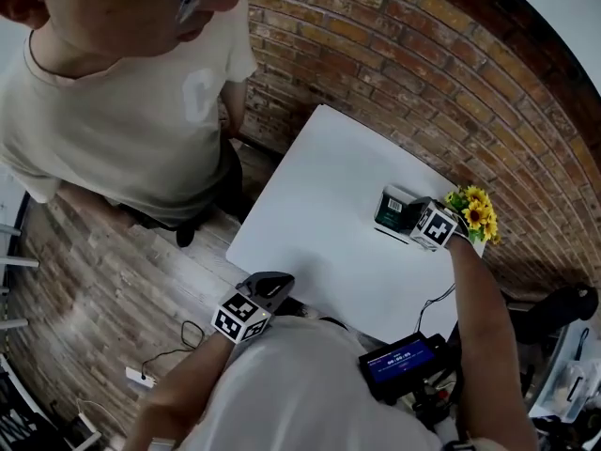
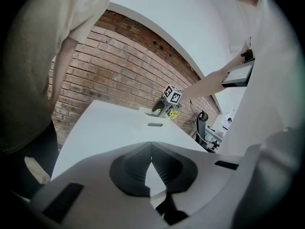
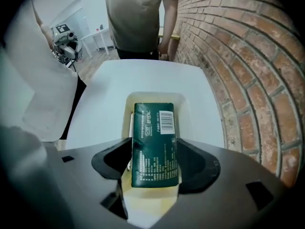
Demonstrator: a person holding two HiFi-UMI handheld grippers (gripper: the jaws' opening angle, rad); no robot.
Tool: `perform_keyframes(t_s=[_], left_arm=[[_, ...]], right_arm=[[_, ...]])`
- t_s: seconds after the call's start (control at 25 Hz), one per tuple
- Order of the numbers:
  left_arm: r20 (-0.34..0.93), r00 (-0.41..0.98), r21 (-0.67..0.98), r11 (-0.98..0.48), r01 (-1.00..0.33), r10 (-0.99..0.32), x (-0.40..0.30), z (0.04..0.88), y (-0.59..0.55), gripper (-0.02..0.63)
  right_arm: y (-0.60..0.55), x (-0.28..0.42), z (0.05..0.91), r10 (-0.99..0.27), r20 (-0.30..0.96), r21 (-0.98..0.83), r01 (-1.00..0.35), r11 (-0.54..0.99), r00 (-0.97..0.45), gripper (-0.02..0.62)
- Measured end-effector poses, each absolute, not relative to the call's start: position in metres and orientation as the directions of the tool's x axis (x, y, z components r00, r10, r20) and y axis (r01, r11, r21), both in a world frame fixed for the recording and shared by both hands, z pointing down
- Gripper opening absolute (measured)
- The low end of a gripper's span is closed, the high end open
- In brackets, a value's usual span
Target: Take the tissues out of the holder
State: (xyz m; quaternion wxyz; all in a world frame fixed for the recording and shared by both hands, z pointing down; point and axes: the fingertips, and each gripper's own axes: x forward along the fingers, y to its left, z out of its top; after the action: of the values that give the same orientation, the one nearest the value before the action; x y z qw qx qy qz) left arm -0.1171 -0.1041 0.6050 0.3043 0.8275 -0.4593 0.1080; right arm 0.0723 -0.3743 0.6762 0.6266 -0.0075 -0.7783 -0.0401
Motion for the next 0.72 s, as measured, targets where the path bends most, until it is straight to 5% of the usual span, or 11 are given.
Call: perform_keyframes(t_s=[0.52,0.72], left_arm=[[0.478,0.505,0.401,-0.333,-0.853,-0.719,-0.134,0.605,-0.103,0.008],[0.471,0.506,0.4,-0.336,-0.853,-0.722,-0.133,0.606,-0.109,0.008]], right_arm=[[-0.378,0.061,0.694,0.089,0.994,-0.079,0.147,0.986,-0.063,0.281],[-0.38,0.064,0.691,0.078,0.994,-0.065,0.166,0.984,-0.076,0.218]])
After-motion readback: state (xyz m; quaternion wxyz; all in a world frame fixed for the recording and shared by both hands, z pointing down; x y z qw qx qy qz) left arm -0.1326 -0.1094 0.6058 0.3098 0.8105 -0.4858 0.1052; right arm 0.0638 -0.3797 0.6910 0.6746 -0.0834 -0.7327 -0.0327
